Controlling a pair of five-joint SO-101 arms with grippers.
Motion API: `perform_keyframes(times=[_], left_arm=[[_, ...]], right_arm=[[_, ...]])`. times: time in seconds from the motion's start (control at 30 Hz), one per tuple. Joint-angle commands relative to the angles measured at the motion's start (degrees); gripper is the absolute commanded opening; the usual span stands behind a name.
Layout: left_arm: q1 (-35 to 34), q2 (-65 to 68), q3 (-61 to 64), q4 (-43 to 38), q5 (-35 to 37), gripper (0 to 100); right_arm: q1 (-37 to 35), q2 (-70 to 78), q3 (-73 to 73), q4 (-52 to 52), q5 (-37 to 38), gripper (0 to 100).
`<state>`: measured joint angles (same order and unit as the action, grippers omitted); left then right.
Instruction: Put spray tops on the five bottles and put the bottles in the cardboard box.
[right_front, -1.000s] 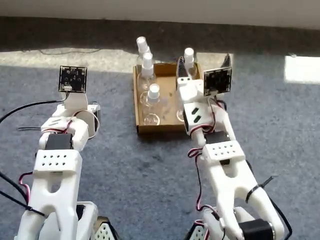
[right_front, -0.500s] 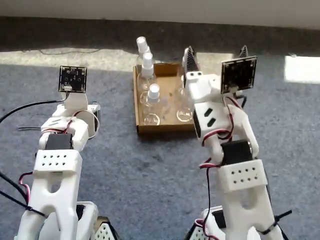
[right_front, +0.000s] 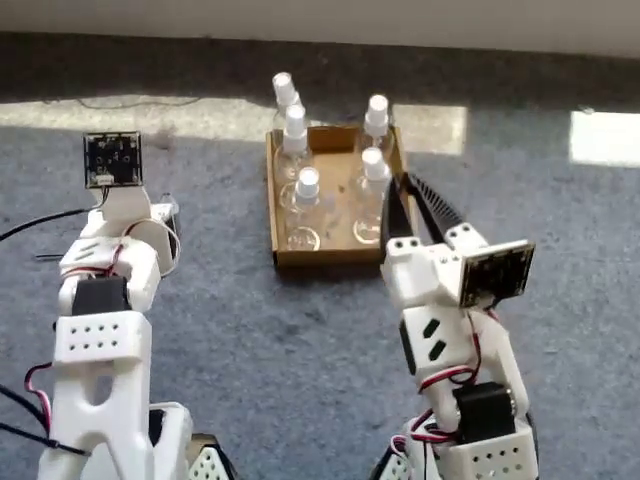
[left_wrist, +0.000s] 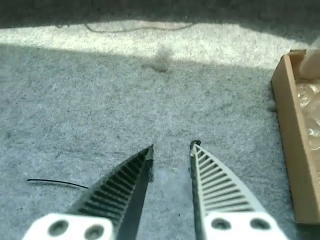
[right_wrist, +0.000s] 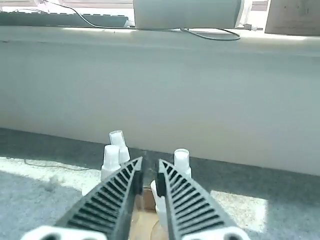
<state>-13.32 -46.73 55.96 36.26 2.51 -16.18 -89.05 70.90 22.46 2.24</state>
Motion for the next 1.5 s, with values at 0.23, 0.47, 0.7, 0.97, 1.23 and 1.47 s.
perform_keyframes(times=[0.23,0.47,0.7,0.97,1.23,1.47], left_arm=[[-0.48,-48.22,11.82,12.48,-1.05,12],[-0.66,-56.57,26.07,12.40,-5.10,13],[-0.66,-55.96,36.97,12.31,-5.27,13],[-0.75,-56.92,41.19,15.56,-5.27,13],[-0.75,-56.92,41.19,35.78,-5.27,13],[-0.66,-57.01,41.19,40.88,-5.10,12]], right_arm=[[9.01,-16.04,13.41,13.58,0.26,0.5],[10.59,-16.31,19.12,13.76,0.44,0.5],[14.46,-16.31,27.65,13.76,0.53,0.5],[20.00,-16.13,30.37,13.76,0.62,0.5],[24.66,-15.96,30.37,23.16,0.62,0.5],[25.01,-16.04,30.37,42.15,0.62,0.5]])
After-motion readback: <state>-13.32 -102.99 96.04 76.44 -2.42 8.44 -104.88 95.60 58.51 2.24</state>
